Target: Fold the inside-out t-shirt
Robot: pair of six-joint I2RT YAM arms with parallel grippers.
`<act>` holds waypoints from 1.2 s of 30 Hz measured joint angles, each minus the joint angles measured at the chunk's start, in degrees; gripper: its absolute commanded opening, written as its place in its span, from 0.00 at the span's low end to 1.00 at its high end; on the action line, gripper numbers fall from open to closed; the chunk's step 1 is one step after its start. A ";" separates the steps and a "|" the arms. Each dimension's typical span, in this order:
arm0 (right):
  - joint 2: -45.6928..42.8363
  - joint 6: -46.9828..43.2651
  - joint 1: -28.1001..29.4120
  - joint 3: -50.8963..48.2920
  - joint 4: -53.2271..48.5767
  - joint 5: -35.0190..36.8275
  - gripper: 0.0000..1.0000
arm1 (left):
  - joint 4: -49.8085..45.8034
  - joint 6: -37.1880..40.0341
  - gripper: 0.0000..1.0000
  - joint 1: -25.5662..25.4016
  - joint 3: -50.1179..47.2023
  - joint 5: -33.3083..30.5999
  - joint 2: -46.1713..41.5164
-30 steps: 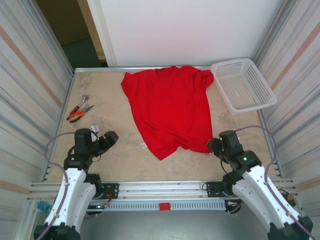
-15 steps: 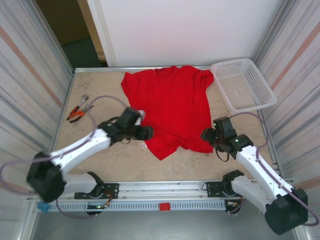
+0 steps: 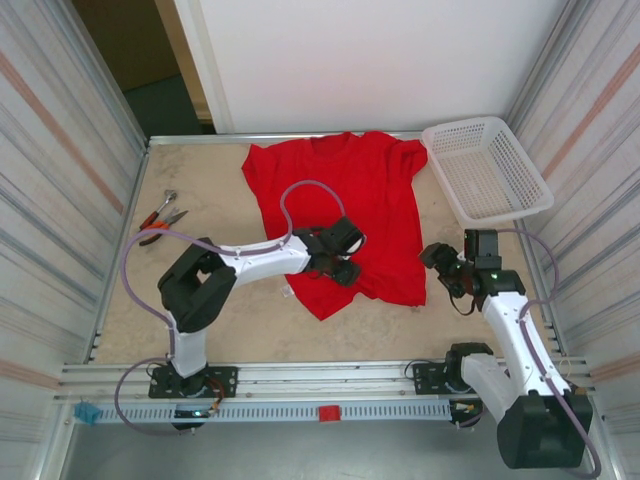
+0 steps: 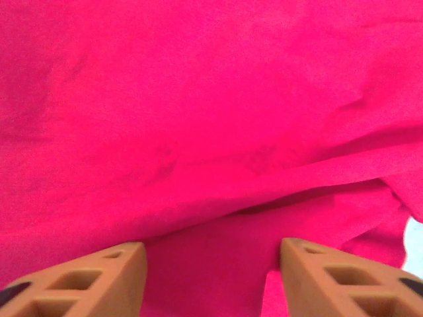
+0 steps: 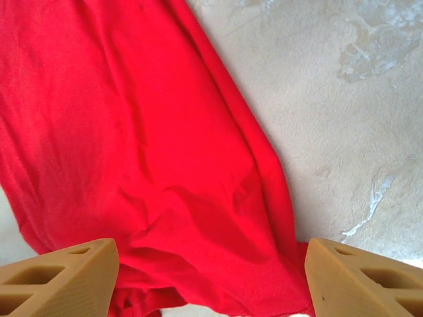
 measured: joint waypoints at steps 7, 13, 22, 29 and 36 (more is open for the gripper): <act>-1.53 -0.20 -0.26 0.00 -0.79 -3.96 0.73 | 2.51 0.70 0.32 0.00 -1.84 -0.07 0.09; -3.17 -0.17 0.59 0.00 -0.94 -5.95 0.73 | 4.50 0.13 0.56 0.00 -5.60 0.11 -1.27; -3.41 1.57 7.43 -0.02 -0.83 -4.70 0.73 | 5.99 0.31 0.60 -1.88 -6.62 0.33 -3.91; -3.78 3.08 9.22 -0.02 -0.79 -4.20 0.73 | 7.17 0.26 0.44 -2.03 -6.64 0.39 -3.43; -6.97 4.39 9.62 -0.02 -0.72 -4.22 0.73 | 7.87 0.33 0.37 -2.03 -6.01 0.35 -0.02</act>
